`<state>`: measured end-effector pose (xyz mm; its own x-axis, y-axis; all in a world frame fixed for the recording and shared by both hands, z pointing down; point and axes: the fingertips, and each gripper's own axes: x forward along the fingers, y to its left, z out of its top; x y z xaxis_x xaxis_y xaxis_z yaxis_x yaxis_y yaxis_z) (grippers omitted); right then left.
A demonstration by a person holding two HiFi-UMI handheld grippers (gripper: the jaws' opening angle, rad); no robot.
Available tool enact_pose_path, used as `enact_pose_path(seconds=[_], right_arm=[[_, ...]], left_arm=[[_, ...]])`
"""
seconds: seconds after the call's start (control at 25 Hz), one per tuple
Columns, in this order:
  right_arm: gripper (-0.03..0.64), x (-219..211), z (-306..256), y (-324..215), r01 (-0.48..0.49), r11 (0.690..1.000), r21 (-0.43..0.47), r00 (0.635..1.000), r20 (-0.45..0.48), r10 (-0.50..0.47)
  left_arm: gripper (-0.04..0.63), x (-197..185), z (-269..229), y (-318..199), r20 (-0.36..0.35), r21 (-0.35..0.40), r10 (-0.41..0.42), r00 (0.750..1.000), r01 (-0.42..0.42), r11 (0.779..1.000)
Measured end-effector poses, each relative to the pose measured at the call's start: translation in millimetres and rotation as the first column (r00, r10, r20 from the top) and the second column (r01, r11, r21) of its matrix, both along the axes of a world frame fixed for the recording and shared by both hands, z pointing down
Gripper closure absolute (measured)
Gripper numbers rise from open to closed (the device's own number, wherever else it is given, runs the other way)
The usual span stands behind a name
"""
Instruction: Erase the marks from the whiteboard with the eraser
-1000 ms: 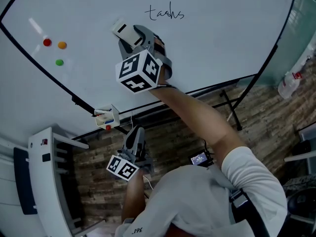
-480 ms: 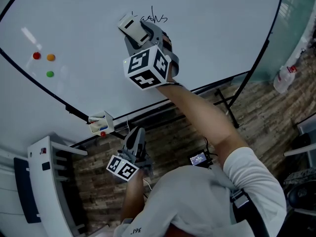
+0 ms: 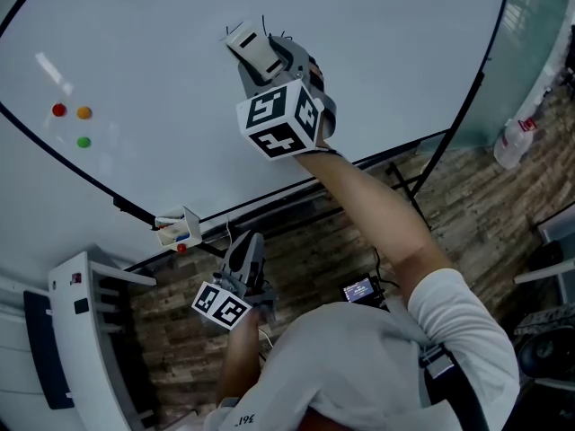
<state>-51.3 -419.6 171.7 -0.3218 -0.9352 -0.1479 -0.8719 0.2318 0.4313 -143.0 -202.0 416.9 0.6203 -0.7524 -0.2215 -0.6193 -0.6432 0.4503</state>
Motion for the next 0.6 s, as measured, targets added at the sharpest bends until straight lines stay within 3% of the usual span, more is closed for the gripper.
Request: enact_pose_path(seconds=[0.6], right_arm=[[0.364, 79, 7, -13, -0.101, 0.995, -0.002, 0.995, 0.0, 0.101]], left_arm=[[0.58, 31, 2, -8, 0.008, -0.002, 0.042, 0.999, -0.042, 0.999]])
